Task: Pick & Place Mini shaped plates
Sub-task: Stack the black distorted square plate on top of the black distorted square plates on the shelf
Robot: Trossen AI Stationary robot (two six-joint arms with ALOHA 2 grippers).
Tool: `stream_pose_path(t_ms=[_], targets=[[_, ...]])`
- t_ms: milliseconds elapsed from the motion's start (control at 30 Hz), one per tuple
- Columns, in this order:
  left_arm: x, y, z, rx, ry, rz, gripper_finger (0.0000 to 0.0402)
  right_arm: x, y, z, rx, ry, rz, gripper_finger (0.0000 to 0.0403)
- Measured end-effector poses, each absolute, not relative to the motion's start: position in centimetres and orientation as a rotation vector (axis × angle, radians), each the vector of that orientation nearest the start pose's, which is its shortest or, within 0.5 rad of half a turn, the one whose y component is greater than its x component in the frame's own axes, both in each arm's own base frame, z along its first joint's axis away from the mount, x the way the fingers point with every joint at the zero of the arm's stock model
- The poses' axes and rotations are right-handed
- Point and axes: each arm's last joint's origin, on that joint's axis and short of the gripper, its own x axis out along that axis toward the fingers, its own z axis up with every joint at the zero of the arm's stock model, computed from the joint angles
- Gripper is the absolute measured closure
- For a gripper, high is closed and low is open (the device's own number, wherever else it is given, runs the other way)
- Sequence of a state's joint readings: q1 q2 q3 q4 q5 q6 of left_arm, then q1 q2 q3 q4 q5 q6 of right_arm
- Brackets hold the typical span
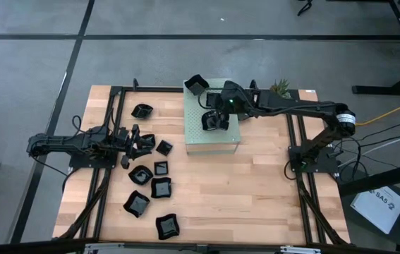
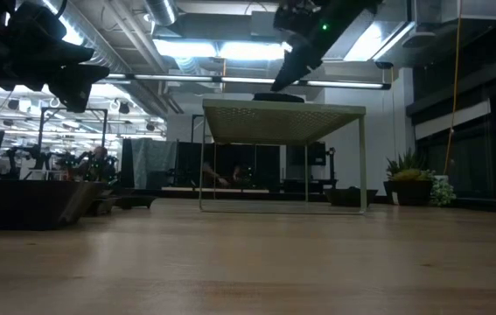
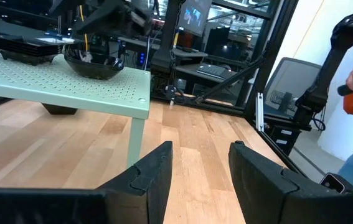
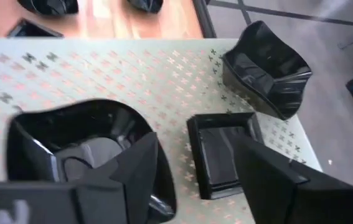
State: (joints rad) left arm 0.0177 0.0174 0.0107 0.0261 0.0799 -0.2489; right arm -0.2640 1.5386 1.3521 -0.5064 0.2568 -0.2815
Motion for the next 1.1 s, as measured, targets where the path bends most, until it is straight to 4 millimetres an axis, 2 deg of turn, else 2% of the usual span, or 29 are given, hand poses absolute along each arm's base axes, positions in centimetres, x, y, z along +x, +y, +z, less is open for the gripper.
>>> stream_pose_path(t_ms=[233, 600, 833, 1100], targets=[[9.8, -0.1, 16.8, -0.248, -0.011, -0.064, 0.0249, 32.6, -6.7, 32.6, -0.190, 0.710, -0.283, 0.0157], [9.8, -0.1, 16.8, -0.248, -0.011, -0.064, 0.0249, 33.0, -1.7, 32.7, -0.191, 0.687, -0.068, 0.0155], [9.8, -0.1, 16.8, -0.248, -0.012, -0.064, 0.0249, 32.6, 1.6, 32.2, -0.232, 0.745, 0.043, 0.0155], [9.8, -0.1, 16.8, -0.248, -0.011, -0.064, 0.0249, 31.8, 6.5, 32.0, -0.212, 0.763, 0.158, 0.0155]])
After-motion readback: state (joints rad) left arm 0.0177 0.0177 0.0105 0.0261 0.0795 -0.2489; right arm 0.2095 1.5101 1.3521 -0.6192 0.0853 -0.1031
